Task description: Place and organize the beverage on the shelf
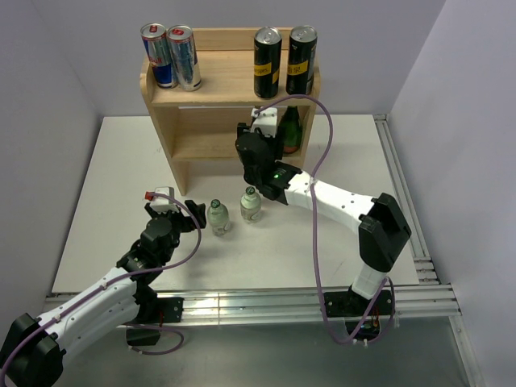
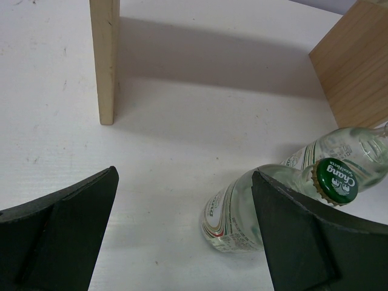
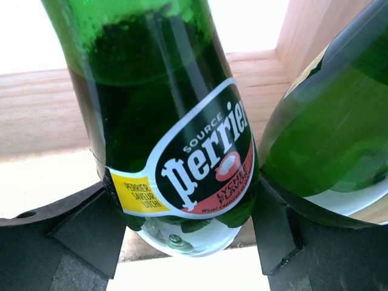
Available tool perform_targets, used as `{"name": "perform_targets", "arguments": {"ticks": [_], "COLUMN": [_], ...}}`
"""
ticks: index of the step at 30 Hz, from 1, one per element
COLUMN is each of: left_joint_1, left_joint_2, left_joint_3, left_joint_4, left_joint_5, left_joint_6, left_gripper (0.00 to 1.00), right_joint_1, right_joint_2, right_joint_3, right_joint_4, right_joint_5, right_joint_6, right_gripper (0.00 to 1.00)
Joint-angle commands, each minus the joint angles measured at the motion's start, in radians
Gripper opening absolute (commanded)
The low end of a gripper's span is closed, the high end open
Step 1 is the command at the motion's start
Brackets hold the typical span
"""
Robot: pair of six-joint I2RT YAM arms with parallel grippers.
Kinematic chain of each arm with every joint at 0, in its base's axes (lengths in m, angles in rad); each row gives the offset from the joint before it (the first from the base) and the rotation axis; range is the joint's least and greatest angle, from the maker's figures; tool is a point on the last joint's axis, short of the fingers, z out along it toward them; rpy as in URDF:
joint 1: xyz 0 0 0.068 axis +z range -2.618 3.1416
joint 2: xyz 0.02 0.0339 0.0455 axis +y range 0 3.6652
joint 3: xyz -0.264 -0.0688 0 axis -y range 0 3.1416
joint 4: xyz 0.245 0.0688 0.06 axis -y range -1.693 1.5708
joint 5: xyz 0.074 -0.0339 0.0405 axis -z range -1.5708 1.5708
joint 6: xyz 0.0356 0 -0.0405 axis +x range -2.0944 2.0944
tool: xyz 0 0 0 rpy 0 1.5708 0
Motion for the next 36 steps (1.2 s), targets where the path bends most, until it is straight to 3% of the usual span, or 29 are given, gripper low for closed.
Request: {"name": "perform_targets", "arguments": {"ticks": [1,6,8,9,12,15,19,23,36], "left_joint_1": [-0.001,-0.002,-0.002,-0.002,-0.001,-0.001,-0.001,-0.001,-0.002], "left_joint_2": [-0.004,-0.003,-0.004,-0.004,-0.001,0.000,-0.003,-0.003,-0.010], "left_joint_3": [0.037,0.037,0.037,0.037,0.036,0.037,0.037,0.037,0.036], "left_joint_4": [0.038,0.038,0.038,0.039,0.038,0.038,0.038,0.039,0.038], "left_joint_5": [-0.007,-0.007,-0.007,-0.009,-0.007,-0.009,-0.009,-0.010,-0.012], "left_joint_6": [-0.003,-0.003,-0.003,-0.004,-0.004,-0.003,-0.003,-0.003,-0.004], "left_gripper": [0.99,0.99,0.99,0.99,0.99,0.99,0.99,0.99,0.99], "right_joint_1": [-0.028,-0.031,-0.031,-0.032,-0.031,-0.031,-0.029,-0.025,0.023], "right_joint_2": [-0.015,0.003,0.009,0.009,0.008,0.002,-0.017,-0.029,-0.069], "right_joint_3": [0.059,0.071,0.072,0.069,0.069,0.065,0.049,0.039,-0.012], "right_joint_4": [0.105,0.088,0.072,0.065,0.045,0.029,0.013,0.001,-0.046], "right_joint_5": [0.106,0.104,0.093,0.084,0.077,0.072,0.072,0.070,0.109], "right_joint_6": [-0.026,-0.014,0.004,0.009,0.035,0.055,0.073,0.081,0.122], "right_gripper": [0.00,0.03,0.20,0.38,0.66,0.81,0.85,0.96,0.98]}}
